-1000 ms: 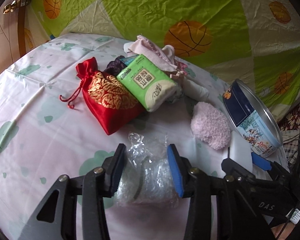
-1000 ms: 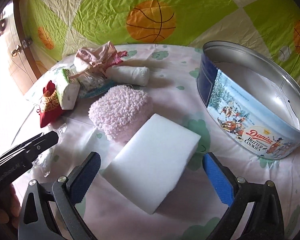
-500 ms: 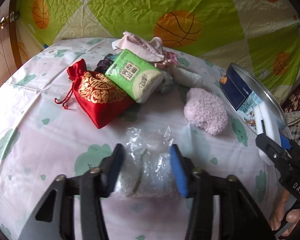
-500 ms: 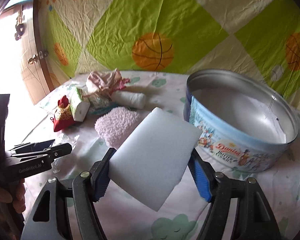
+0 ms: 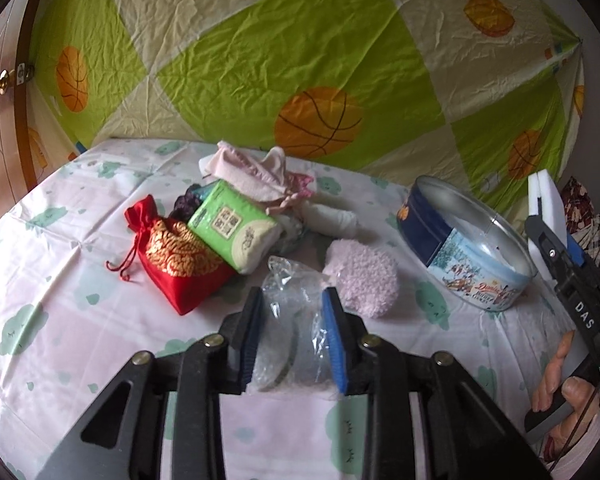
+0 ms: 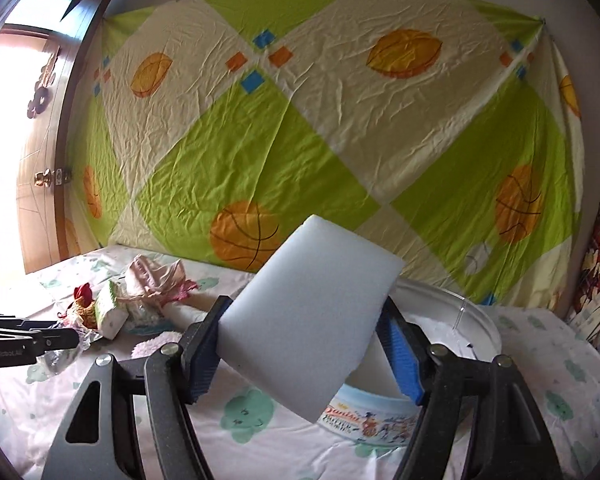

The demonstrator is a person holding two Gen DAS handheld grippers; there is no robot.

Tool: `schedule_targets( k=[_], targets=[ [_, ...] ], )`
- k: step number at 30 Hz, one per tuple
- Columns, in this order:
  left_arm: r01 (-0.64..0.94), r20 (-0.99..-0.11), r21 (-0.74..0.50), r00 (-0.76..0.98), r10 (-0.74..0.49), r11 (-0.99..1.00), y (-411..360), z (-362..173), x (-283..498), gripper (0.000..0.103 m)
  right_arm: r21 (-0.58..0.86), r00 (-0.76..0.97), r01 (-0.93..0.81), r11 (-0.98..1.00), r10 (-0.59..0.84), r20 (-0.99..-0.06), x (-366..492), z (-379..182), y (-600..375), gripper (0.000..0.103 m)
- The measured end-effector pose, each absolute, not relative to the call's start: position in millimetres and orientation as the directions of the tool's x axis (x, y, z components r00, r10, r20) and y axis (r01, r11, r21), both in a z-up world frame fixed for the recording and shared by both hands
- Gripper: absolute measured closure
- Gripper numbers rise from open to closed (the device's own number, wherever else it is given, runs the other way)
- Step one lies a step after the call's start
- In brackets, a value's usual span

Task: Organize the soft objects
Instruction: 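Carry the sponge and plastic bag over the tin and open both tools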

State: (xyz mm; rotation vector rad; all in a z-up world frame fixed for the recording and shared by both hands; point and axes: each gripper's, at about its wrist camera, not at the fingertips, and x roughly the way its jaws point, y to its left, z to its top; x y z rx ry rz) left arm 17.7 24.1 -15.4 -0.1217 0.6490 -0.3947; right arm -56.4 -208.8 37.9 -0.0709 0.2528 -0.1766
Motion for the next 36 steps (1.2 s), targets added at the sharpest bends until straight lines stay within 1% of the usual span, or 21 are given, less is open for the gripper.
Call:
schedule_targets(
  k=[3,6,10,13,18,21,26,29,36],
  targets=[
    [0.348,-0.496,-0.182,0.775,-0.391,0.920,10,6,13,0.075,-0.105,0.956,0.200,0.974,-0.217,-0.198,-57,48,-221,0.030],
    [0.383,-0.444,-0.179,0.791,-0.422,0.906,-5,25,15,0.075,-0.137,0.951,0.234,0.963,-0.255,-0.173,-51,54,-237,0.030],
    [0.419,-0.401,-0.189,0.793,-0.459,0.888,-34,40,24,0.075,-0.160,0.936,0.290,0.944,-0.314,-0.157,-43,52,-265,0.029],
    [0.440,-0.384,-0.205,0.785,-0.485,0.874,-58,45,36,0.075,-0.141,0.913,0.352,0.925,-0.373,-0.167,-41,45,-293,0.029],
    [0.481,-0.392,-0.219,0.753,-0.528,0.849,-111,42,58,0.075,-0.164,0.877,0.422,0.892,-0.447,-0.176,-34,39,-329,0.029],
    [0.497,-0.392,-0.220,0.743,-0.543,0.839,-140,38,66,0.075,-0.161,0.860,0.444,0.881,-0.470,-0.201,-31,34,-349,0.029],
    [0.523,-0.416,-0.216,0.715,-0.562,0.825,-186,32,77,0.075,-0.161,0.844,0.443,0.882,-0.471,-0.258,-20,27,-365,0.029],
    [0.544,-0.429,-0.225,0.689,-0.583,0.808,-211,28,82,0.075,-0.190,0.834,0.433,0.881,-0.471,-0.285,-14,22,-366,0.028],
    [0.560,-0.480,-0.238,0.642,-0.597,0.794,-241,10,89,0.075,-0.151,0.825,0.414,0.898,-0.440,-0.355,-8,16,-376,0.028]
  ],
)
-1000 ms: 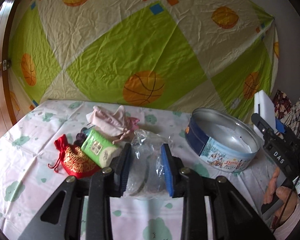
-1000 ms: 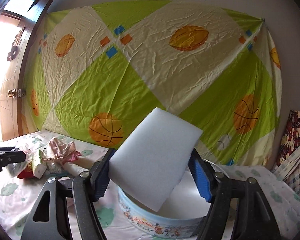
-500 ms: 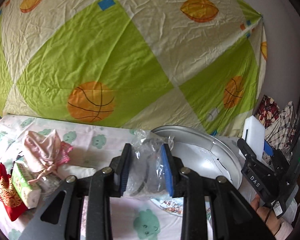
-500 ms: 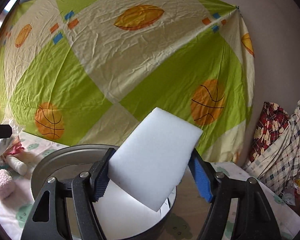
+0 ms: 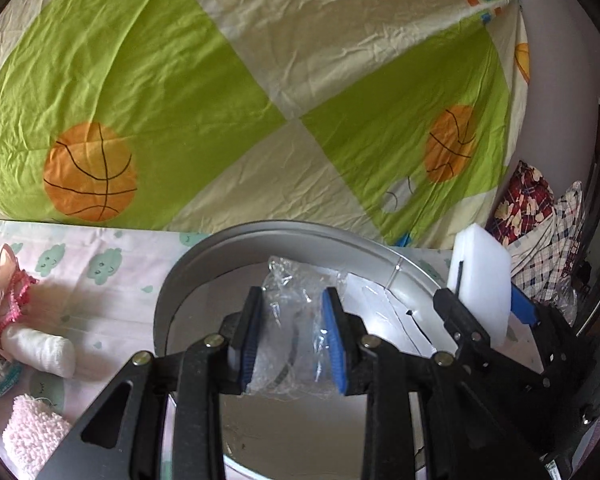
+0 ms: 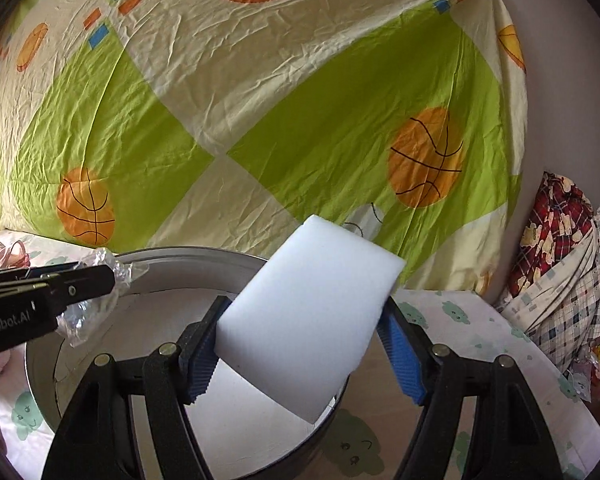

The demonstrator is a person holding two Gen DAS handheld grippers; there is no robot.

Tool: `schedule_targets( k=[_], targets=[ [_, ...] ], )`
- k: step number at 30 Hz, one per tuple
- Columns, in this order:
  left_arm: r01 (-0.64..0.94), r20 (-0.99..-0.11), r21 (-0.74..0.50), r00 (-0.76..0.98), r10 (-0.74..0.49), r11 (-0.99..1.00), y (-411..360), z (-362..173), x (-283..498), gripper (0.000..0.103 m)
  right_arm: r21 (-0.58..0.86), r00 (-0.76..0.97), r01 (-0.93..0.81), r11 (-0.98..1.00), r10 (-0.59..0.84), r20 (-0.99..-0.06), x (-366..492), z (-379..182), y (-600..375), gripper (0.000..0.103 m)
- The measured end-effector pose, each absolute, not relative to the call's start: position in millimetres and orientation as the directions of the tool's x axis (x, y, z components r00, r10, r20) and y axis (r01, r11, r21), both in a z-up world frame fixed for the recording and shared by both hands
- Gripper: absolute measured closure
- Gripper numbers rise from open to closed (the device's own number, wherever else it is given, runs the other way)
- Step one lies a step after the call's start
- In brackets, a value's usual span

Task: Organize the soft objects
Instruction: 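Carry the sponge and plastic bag over the tin and open both tools, then move the right tool to the pink fluffy puff and grasp it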

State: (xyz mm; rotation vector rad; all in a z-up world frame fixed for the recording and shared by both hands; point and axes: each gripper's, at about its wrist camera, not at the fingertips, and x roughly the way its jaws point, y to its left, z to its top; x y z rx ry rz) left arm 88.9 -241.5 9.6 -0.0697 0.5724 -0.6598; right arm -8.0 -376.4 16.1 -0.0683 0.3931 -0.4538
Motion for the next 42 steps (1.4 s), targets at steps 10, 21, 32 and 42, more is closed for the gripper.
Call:
schedule_targets(
  k=[10,21,32,42],
  targets=[
    [0.551,-0.516,-0.198,0.645,-0.564,0.811,-246,-6,94,0.075,-0.146,0.820,0.380,0.913,-0.406,-0.404,-3,13,-374,0.023],
    [0.487,-0.479,-0.173,0.718,-0.505,0.856,-228,-2,94,0.004,-0.053,0.847,0.371,0.927,-0.361,-0.391,-12,15,-381,0.014],
    [0.254,-0.263,-0.016,0.932,-0.249,0.967,-150,32,75,0.000,0.024,0.856,0.491,0.871,-0.478,-0.199,-47,34,-384,0.013],
    [0.241,-0.315,-0.056,0.916,-0.246,0.969,-119,19,74,0.000,0.044,0.871,0.468,0.883,-0.452,-0.191,-51,33,-372,0.013]
  ],
)
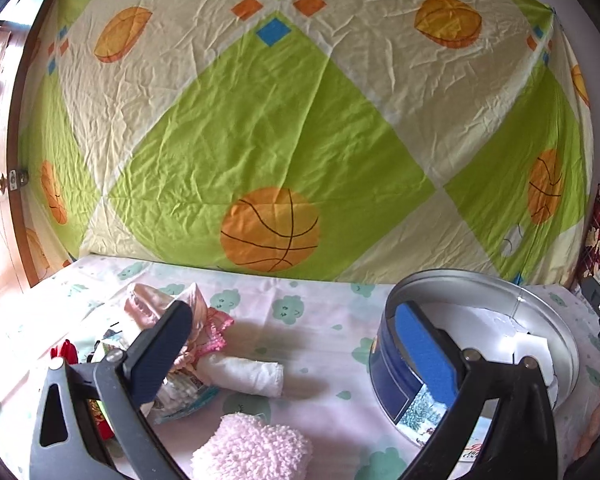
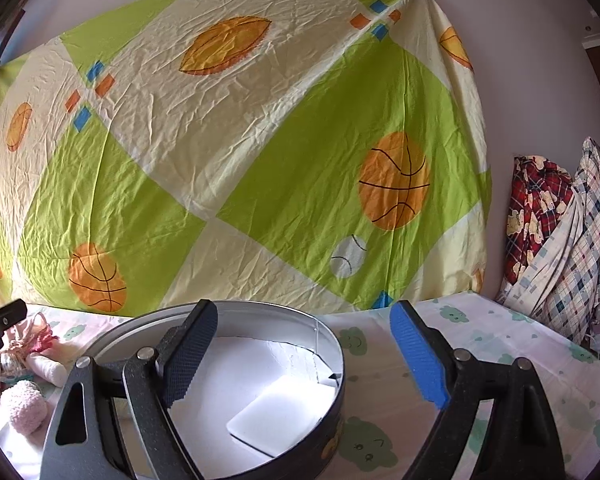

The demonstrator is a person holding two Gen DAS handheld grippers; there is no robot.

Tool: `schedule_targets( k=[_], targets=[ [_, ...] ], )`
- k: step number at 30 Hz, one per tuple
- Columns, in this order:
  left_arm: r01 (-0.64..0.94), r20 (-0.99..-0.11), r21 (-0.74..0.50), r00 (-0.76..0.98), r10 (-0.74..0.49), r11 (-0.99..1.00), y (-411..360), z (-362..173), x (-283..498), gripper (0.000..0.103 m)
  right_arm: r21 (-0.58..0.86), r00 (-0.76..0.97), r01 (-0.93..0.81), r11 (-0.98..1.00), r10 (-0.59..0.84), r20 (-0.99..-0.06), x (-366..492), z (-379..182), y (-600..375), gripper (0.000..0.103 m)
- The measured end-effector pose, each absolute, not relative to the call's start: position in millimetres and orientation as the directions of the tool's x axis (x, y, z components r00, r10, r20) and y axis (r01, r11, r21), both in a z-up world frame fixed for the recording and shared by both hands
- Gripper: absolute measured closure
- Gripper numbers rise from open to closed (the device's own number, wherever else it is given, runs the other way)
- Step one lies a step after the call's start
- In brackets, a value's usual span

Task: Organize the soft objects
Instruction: 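Move the right tool to the pink fluffy puff and grasp it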

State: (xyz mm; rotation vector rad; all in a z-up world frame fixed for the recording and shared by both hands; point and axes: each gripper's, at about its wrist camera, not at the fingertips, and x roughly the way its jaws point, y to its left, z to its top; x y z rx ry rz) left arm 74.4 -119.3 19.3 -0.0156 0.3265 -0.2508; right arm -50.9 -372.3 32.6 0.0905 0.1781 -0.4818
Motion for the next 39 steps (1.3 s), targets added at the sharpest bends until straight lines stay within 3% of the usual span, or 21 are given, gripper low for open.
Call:
schedule_targets(
  k=[17,23,39],
  targets=[
    [0.261,-0.350,0.074,0.911,-0.220,0.963,-122,-1,67,0.000,0.040,0.859,0.510,0.859,-0.505,-0.090,-69,39,-351,0.013],
    [0.271,-0.360,0.048,0.902,-0.237,0.961,-109,-1,68,0.000,0.107,0.868,0.494,0.863,-0.481,-0.127,-73,38,-343,0.013],
    [0.200,-0.376,0.021,0.909,-0.178,0.980,-46,-4,85,0.000,0.068,0.928,0.348,0.935,-0.333,-0.168,-50,35,-260,0.013]
  ],
)
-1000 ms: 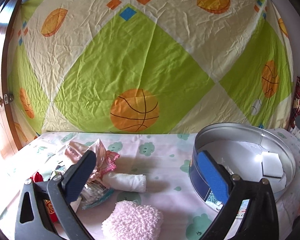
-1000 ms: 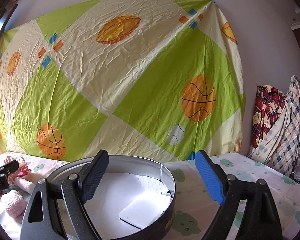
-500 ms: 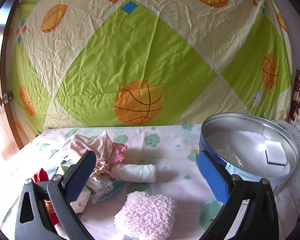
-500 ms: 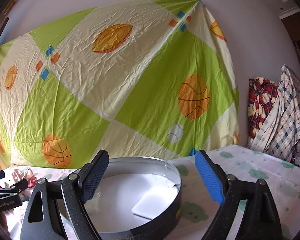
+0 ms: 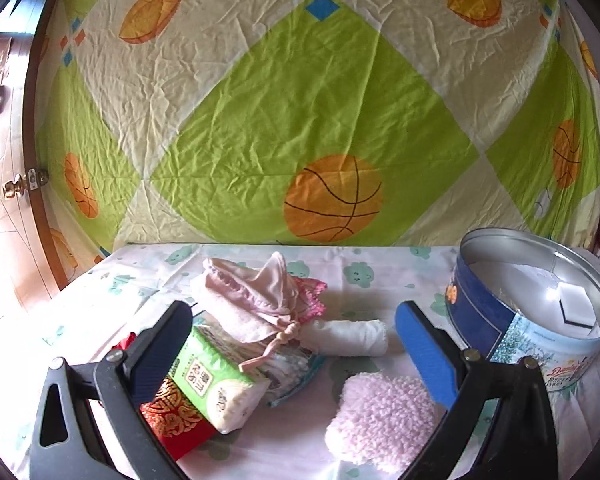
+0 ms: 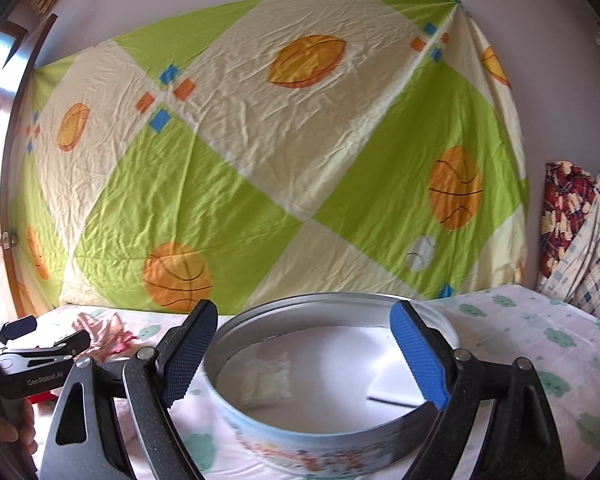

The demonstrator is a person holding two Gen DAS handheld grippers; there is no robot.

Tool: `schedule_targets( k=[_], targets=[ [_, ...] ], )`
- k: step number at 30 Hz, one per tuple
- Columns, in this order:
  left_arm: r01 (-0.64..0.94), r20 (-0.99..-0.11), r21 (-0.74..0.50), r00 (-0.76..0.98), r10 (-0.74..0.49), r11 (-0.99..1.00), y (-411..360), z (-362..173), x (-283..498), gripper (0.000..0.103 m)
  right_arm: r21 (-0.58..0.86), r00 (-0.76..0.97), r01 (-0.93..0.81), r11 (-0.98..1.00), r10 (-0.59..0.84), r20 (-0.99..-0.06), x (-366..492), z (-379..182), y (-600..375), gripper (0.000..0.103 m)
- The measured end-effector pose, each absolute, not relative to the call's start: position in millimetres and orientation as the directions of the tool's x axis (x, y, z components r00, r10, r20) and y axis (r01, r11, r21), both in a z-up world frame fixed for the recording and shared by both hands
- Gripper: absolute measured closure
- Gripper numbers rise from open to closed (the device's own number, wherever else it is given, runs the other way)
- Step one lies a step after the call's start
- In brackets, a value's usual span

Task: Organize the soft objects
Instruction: 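Move the right tool to the pink fluffy puff and grasp it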

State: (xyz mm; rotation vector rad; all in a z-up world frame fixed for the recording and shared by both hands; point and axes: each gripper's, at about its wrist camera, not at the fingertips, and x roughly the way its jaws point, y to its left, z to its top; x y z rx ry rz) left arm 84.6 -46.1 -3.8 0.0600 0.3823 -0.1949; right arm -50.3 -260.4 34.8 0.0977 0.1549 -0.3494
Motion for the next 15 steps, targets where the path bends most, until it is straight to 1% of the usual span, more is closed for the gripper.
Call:
schedule_targets(
  k=[5,8,12,15],
  targets=[
    [0.175,-0.407,-0.012,0.898,-0.165,0.984,-24,-5,95,0.000,0.068,0.945,0.281,0.957,-0.263,-0.194,-38,32,-232,0.013],
    [0.142,-0.404,0.024,0.907,-0.120,0.990,-14,-6,99,0.000,0.057,0.952,0.232,0.971,-0.214,-0.221,-28,30,-214,0.013],
    [0.088,-0.409,0.060,0.911,-0.056,0.994,5,-6,109,0.000,0.038,0.949,0.140,0.989,-0.123,-0.290,-11,25,-188,0.013],
    [0.051,-0.414,0.034,0.910,-0.032,0.998,27,-5,118,0.000,0.006,0.927,0.076,0.997,-0.069,-0.368,6,19,-166,0.013]
  ],
)
